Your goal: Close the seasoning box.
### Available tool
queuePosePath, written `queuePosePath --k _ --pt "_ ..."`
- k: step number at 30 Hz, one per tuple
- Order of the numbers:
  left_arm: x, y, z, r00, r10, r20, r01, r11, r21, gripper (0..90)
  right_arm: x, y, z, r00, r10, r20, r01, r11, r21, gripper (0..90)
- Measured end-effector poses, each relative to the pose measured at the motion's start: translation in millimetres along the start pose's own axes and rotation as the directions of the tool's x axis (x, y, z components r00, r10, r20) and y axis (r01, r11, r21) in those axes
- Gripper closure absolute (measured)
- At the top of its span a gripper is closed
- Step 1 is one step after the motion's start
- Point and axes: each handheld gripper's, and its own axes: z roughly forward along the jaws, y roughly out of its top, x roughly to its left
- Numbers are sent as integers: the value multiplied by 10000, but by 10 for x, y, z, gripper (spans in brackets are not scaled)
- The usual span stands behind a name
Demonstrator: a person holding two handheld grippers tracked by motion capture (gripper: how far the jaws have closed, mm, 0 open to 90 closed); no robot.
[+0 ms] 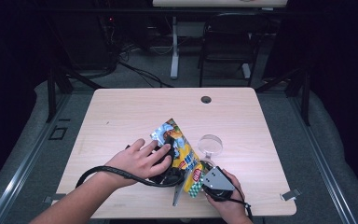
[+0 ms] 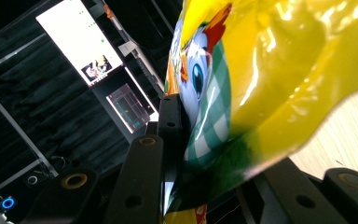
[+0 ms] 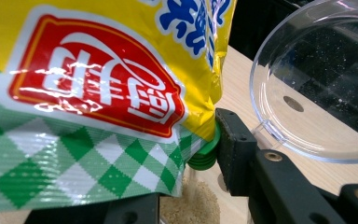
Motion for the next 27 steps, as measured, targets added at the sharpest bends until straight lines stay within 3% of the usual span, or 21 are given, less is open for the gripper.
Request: queuePosePath --k 27 --pt "59 -23 -56 9999 159 -68 -159 9999 0 766 3 34 -52 9997 206 -104 -207 9997 -114 708"
